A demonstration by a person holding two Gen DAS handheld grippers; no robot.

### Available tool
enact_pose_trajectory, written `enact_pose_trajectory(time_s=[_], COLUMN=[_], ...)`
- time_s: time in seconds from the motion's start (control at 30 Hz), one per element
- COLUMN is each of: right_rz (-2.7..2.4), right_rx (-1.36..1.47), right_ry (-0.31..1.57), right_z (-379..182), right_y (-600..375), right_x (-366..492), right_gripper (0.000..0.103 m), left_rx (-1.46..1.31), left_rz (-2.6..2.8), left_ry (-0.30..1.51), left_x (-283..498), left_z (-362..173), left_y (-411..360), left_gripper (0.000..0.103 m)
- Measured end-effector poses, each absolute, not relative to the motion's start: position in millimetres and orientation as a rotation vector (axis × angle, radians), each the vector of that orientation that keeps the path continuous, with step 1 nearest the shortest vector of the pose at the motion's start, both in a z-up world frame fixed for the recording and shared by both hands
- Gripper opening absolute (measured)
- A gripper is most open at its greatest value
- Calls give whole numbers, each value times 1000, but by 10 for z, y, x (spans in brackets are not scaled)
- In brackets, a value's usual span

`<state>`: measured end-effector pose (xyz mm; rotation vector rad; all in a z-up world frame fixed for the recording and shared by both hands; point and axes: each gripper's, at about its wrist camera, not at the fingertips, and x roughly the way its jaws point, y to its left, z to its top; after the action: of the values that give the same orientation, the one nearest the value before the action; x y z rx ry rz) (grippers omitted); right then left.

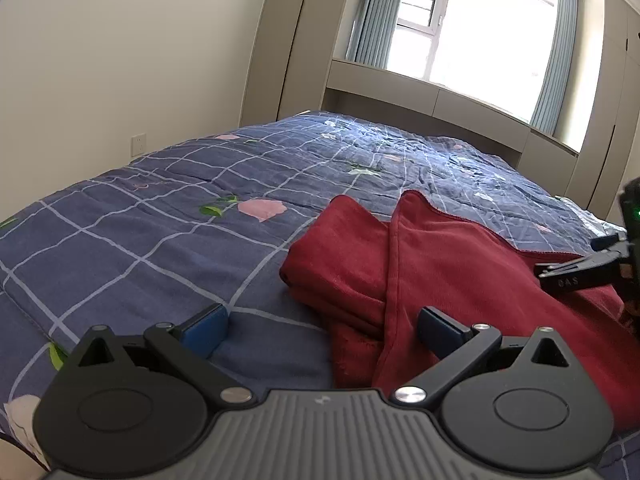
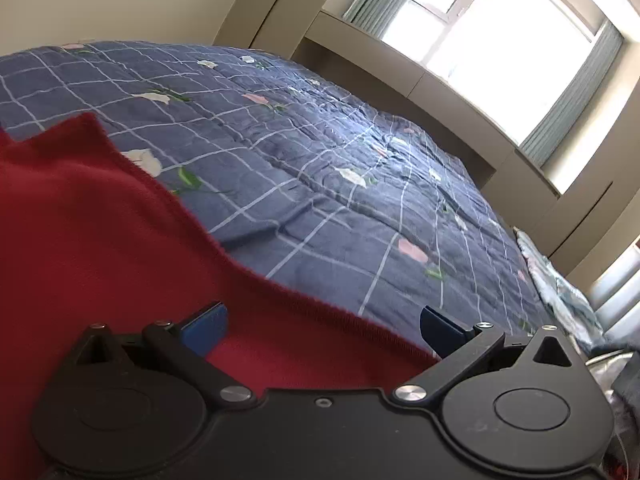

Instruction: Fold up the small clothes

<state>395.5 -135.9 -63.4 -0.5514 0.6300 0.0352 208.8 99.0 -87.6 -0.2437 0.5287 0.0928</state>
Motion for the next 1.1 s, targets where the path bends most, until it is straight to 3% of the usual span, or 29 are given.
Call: enact_pose_trajectory(time_s=[0.57,1.1], right_rz=[14,-61], right_rx=[-500,-259], right_ry=[467,386], right_z=[-588,-847], right_y=[-1231,-1351], right_x=[2424,1668], right_gripper=[102,102], left_rx=[-255,-282], left_rz=[86,78], left_ry=[522,483], left_x=[2083,1980], left_z=[-878,-888], left_y=[1003,1023], left_gripper=[103,103])
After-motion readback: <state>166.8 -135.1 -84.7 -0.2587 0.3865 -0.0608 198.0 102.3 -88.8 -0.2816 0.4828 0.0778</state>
